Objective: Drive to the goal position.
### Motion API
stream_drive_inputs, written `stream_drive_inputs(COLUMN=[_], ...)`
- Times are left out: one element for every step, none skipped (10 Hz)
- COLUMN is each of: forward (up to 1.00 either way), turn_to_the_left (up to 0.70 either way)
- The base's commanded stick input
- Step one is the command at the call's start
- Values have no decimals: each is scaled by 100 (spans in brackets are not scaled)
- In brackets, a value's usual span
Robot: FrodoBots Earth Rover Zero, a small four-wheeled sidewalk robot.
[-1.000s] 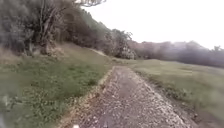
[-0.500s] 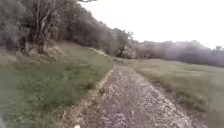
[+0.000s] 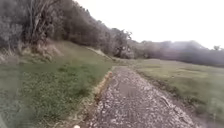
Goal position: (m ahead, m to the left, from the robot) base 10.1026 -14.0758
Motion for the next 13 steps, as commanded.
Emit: stream_drive_inputs(forward=[70,70,70,70,70,70,70,70,70,70,70,70,70], turn_to_the_left=[-14,-14,-14,-14,-14,-11,-7,0,0,0,0,0,0])
